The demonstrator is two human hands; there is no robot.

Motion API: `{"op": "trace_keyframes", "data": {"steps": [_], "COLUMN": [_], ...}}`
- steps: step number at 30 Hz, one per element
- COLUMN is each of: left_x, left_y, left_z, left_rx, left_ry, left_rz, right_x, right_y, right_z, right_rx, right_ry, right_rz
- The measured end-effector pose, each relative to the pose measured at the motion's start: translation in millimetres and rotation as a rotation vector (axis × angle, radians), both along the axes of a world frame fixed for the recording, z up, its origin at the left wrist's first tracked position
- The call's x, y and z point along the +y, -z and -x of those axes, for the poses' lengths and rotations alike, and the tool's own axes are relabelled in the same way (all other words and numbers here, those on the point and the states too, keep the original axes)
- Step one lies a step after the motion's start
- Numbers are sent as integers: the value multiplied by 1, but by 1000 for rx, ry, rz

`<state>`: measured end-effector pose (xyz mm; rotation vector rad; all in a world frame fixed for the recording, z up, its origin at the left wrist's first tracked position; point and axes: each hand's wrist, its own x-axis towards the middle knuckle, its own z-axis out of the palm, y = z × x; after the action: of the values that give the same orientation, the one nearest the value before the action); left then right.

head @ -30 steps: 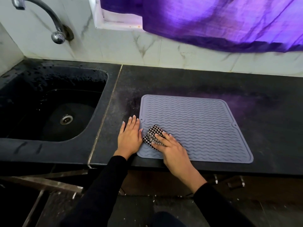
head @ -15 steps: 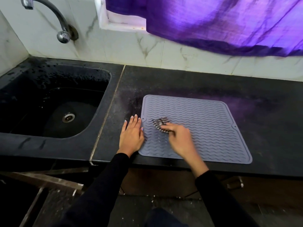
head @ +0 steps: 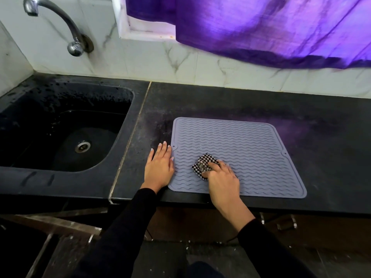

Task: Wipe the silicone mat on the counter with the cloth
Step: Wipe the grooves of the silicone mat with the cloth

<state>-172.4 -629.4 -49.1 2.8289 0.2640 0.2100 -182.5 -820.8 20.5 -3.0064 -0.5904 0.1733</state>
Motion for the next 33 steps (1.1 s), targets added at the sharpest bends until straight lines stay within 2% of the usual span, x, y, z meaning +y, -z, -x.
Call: {"op": "trace_keyframes", "data": {"steps": [4, 6, 9, 11, 16, 21, 23, 25, 27, 30, 33], "left_x": [-2, -3, -5, -5, -3, -3, -5, -6, -5, -2, 0], "left_y": [-4, -6, -7, -6, -5, -5, -6, -10, -14, -16, -13], "left_z": [-1, -2, -4, -5, -6, -5, -4, -5, -9, -21, -34], "left_rx": [6, -4, 23, 38, 67, 52, 47, 54, 25, 4, 70], "left_ry": [-11, -32, -42, -48, -41, -42, -46, -54, -78, -50, 60], "left_rz": [55, 83, 16, -17, -7, 21, 34, 26, -4, -10, -44], "right_x": [-3, 7, 28, 30, 18, 2, -3, -8, -5, 21, 40], "right_y": [-25, -24, -4, 11, 14, 1, -10, -28, -35, -24, 6], "right_z": [-16, -16, -1, 8, 8, 0, -13, -32, -47, -44, -33], "right_rx": [147, 89, 46, 26, -59, 4, 111, 229, 217, 12, -20], "right_ry": [304, 224, -78, -158, -111, -24, 123, 278, 344, 173, -121], "right_rz": [-316, -404, -295, -179, -76, 33, -40, -247, -419, -374, -196]}}
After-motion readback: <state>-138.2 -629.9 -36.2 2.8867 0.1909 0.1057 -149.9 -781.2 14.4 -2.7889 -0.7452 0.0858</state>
